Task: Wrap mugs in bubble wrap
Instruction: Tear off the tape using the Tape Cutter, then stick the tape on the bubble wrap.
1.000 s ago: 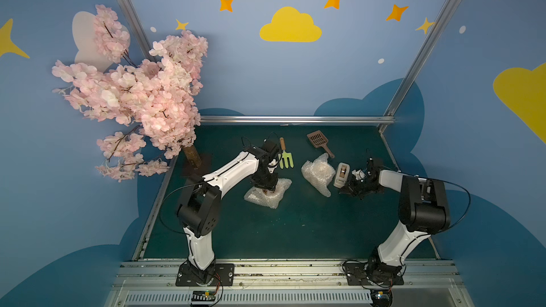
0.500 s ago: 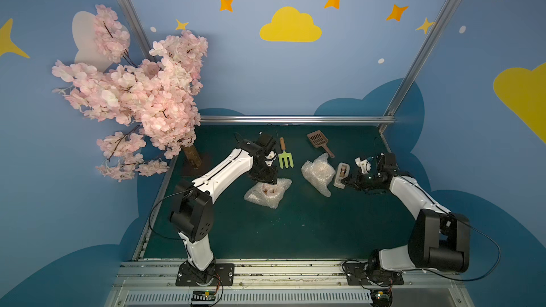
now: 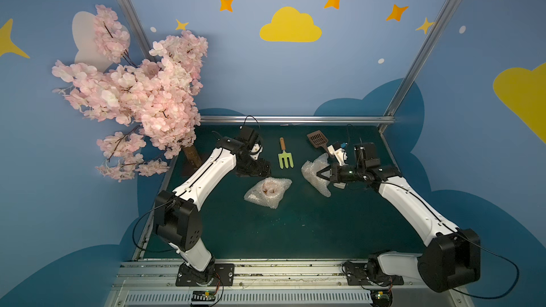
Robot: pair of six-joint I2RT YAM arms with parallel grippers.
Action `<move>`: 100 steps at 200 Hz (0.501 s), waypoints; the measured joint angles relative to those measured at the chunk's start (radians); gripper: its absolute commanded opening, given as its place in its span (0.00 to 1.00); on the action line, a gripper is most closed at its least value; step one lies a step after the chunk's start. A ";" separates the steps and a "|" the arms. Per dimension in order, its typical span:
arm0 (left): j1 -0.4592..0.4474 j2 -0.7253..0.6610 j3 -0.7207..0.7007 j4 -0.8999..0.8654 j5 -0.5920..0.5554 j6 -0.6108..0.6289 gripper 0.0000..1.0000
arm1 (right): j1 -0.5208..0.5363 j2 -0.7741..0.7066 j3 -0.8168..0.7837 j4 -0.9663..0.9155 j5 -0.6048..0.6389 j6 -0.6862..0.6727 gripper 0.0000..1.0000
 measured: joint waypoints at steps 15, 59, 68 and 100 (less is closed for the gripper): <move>0.022 -0.009 -0.022 0.000 0.004 0.000 0.94 | 0.071 0.059 0.050 0.027 0.003 0.010 0.00; 0.078 -0.016 -0.067 -0.004 0.003 -0.005 0.93 | 0.222 0.262 0.172 0.089 0.006 0.024 0.00; 0.087 -0.021 -0.080 -0.003 0.003 -0.006 0.92 | 0.244 0.298 0.186 0.099 0.006 0.026 0.00; 0.098 -0.037 -0.117 -0.002 0.004 -0.016 0.92 | 0.305 0.403 0.228 0.130 0.008 0.040 0.00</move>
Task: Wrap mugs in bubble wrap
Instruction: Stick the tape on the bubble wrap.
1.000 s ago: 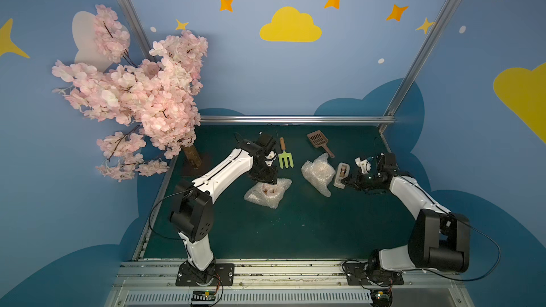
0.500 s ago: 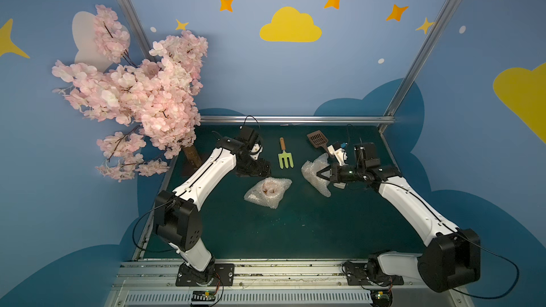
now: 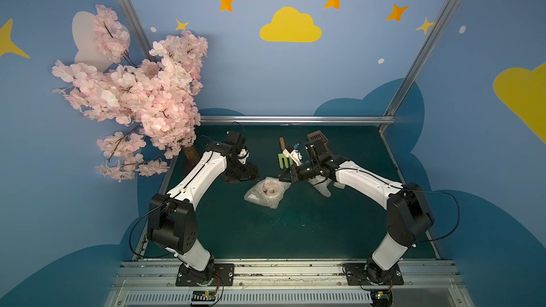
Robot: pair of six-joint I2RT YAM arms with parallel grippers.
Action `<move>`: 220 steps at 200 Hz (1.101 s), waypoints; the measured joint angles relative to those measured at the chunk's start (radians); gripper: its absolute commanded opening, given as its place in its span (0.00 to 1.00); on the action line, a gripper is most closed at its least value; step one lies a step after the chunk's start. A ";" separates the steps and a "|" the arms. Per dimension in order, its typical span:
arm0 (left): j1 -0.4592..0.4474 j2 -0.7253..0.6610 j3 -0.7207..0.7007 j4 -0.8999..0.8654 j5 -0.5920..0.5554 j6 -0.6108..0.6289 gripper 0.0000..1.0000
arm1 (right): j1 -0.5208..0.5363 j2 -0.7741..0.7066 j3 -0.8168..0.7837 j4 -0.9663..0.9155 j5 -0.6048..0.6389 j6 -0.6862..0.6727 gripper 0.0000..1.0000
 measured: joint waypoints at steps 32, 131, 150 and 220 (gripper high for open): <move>0.000 -0.001 -0.019 0.021 0.012 -0.011 0.89 | 0.042 0.083 0.045 0.019 0.016 0.008 0.00; -0.015 -0.001 -0.075 0.091 0.056 -0.039 0.88 | 0.090 0.236 0.091 0.032 0.109 0.025 0.00; -0.027 -0.001 -0.075 0.102 0.058 -0.042 0.87 | 0.092 0.251 0.123 0.006 0.142 0.027 0.00; -0.057 0.026 -0.072 0.103 0.025 -0.048 0.87 | 0.114 0.312 0.255 -0.162 0.267 0.004 0.00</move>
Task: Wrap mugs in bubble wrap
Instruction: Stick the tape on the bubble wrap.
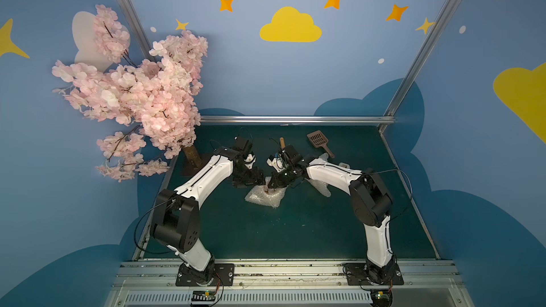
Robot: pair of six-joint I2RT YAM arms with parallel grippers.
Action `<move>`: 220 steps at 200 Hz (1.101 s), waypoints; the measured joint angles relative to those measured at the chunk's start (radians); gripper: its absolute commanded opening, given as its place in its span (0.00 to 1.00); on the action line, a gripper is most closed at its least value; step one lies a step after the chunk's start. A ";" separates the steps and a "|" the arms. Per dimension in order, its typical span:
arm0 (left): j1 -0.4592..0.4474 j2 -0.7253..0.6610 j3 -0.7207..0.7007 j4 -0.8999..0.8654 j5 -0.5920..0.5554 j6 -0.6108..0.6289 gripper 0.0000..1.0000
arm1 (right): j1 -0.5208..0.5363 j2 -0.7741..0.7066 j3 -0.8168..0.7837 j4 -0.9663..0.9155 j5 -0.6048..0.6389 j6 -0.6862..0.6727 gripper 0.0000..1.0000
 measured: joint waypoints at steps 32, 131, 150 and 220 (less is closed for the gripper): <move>0.000 0.000 0.000 -0.001 -0.013 0.000 0.87 | 0.024 0.040 0.087 -0.110 0.071 -0.020 0.00; 0.000 0.000 0.000 -0.008 -0.027 0.000 0.86 | 0.069 0.073 0.158 -0.215 0.219 -0.050 0.12; 0.000 0.000 0.000 -0.008 -0.027 0.001 0.86 | 0.072 0.058 0.142 -0.204 0.229 -0.051 0.15; 0.000 0.000 0.000 -0.008 -0.026 0.001 0.85 | 0.073 0.035 0.139 -0.220 0.264 -0.063 0.26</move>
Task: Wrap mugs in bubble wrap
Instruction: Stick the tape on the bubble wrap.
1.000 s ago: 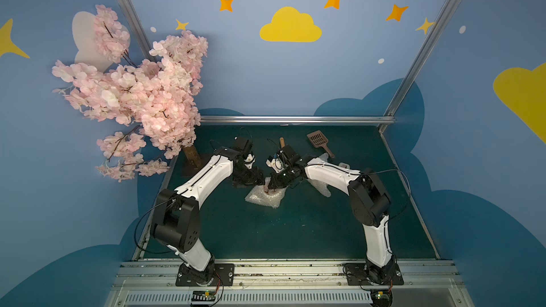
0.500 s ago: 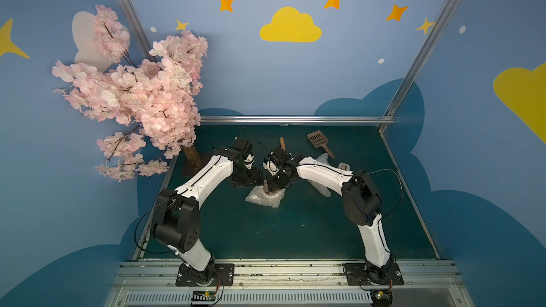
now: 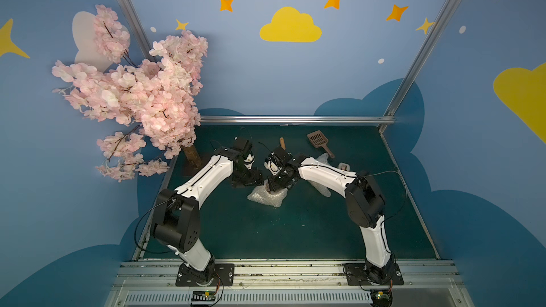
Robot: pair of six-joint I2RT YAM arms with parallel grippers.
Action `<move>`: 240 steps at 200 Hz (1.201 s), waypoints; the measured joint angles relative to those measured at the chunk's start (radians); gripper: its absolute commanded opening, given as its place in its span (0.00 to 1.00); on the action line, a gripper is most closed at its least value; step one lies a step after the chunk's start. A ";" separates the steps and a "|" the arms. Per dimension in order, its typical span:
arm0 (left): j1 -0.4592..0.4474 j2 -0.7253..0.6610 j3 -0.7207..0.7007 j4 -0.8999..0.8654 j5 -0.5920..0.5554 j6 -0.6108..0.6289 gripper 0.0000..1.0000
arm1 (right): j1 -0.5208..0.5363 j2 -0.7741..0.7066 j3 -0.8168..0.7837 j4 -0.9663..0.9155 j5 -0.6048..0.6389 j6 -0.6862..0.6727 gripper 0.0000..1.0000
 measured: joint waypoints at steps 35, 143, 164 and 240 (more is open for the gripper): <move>0.000 0.000 0.000 0.000 0.002 0.002 0.85 | 0.000 -0.029 0.000 -0.021 0.003 -0.014 0.34; 0.001 0.002 0.010 -0.003 0.000 0.004 0.85 | 0.002 -0.121 -0.018 0.001 -0.010 -0.042 0.42; 0.005 0.001 0.010 -0.002 -0.002 0.010 0.87 | 0.002 -0.171 -0.069 0.016 0.000 -0.048 0.49; 0.073 -0.259 -0.215 0.180 -0.120 0.091 1.00 | -0.005 -0.622 -0.332 0.081 0.284 -0.110 0.91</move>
